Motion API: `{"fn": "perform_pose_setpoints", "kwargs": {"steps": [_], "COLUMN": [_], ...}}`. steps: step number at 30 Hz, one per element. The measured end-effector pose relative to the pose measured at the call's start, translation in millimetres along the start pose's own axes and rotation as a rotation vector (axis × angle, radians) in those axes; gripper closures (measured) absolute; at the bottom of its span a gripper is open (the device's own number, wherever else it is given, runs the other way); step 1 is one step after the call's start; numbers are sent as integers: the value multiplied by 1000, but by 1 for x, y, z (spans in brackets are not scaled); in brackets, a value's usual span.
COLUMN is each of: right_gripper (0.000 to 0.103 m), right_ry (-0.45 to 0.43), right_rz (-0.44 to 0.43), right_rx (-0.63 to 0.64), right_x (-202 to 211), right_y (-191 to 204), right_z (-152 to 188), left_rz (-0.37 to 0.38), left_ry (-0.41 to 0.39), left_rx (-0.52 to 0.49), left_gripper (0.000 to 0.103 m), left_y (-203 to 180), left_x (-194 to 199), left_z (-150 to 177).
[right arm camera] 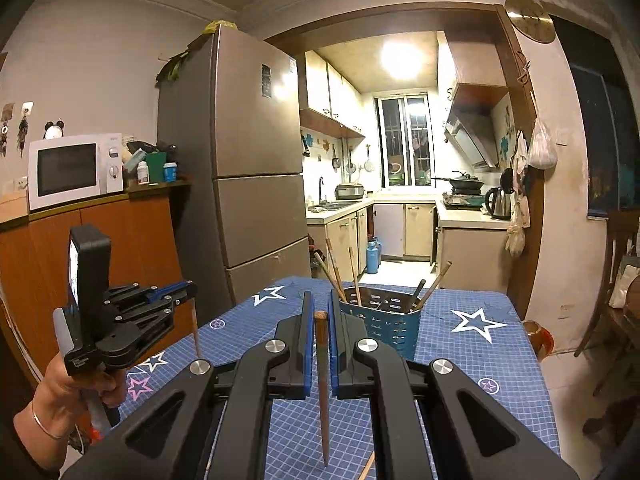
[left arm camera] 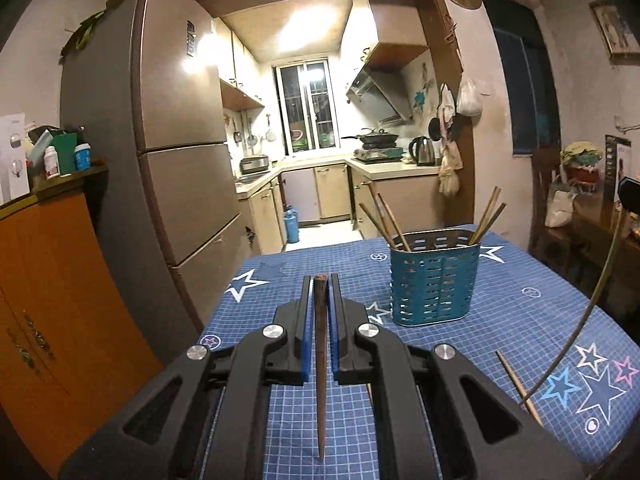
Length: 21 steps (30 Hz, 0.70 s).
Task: Organize utensils
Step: 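Lift both chopsticks upright and hold them above the teal holder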
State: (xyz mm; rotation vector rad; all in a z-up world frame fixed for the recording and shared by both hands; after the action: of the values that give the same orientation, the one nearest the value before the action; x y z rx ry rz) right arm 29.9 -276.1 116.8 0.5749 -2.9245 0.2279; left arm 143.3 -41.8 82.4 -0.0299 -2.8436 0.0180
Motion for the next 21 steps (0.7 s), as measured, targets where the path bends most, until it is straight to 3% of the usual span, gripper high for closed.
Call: {"fn": "perform_pose_setpoints", "kwargs": {"steps": [12,21], "right_gripper": [95,95], "right_ry": [17,18], "right_rz": [7,5], "right_rx": [17,21], "right_x": [-8,-9], "right_y": [8,9], "right_z": [-2,-1], "left_rz": [-73,-75], "left_ry": [-19,-21], "left_rx": [-30,-29], "left_gripper": [98,98], "left_y": [5,5], "left_x": [0,0], "left_z": [-1,-2]}}
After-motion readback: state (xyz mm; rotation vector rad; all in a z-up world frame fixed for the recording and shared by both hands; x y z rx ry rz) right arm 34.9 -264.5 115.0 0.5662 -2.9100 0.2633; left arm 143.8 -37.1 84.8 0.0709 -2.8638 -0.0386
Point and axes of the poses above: each gripper's, at about its wrist camera, not at the fingertips, and x roughly against the way its jaws point, y to its left, z to its underside, the point moved 3 cm from there along -x, roughly the way its jaws point, and after that the axes turned 10 degrees about x, right-handed, at the moved point
